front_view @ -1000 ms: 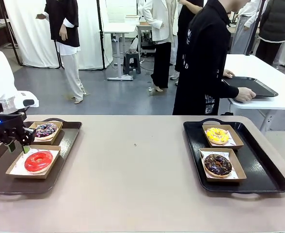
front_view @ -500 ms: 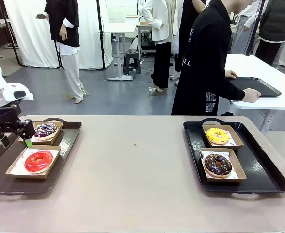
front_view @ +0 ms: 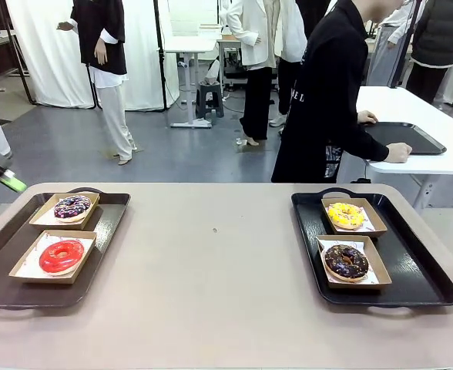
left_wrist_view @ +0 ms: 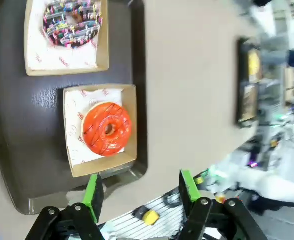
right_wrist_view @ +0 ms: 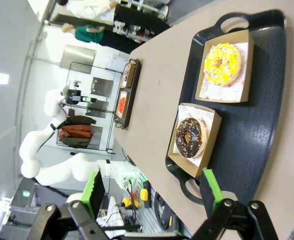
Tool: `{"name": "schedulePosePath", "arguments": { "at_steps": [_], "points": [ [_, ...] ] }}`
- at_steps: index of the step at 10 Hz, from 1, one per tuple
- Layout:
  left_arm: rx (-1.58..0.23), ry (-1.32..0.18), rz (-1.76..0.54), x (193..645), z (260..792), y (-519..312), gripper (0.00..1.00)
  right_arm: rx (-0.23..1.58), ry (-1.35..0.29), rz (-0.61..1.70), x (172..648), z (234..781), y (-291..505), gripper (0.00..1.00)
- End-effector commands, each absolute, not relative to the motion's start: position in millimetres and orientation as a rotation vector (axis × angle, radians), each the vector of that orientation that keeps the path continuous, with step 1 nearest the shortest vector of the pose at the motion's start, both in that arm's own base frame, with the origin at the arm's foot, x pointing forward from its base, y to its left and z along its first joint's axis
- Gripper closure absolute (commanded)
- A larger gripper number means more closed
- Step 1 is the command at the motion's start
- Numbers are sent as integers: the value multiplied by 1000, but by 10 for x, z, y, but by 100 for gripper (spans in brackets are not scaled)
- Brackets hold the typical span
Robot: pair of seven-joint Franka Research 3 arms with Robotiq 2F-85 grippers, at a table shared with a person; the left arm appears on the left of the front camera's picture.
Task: Individually package the donuts and arrange them on the tray.
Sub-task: Place the picked Paper togo box on the Handle tray.
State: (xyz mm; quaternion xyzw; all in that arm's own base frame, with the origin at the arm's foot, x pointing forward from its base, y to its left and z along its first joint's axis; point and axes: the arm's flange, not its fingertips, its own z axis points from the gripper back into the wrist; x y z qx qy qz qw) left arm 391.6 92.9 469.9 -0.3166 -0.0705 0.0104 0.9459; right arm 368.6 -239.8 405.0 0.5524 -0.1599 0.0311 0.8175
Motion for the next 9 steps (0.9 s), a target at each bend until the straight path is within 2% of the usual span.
{"name": "schedulePosePath", "arguments": {
  "at_steps": [1,2,4,9],
  "points": [
    [-863,-225,38,3887,4698,1501,21,1184,-342,68,3680,4051,-2391,0],
    [-968,-287,52,3802,4674,1828,21,1184,-342,68,3680,4051,-2391,0],
    [-1101,-316,65,3657,4531,2230,21,1184,-342,68,3680,4051,-2391,0],
    [-1199,-245,153,3416,4081,2547,21,1184,-342,68,3680,4051,-2391,0]
  ]
}}
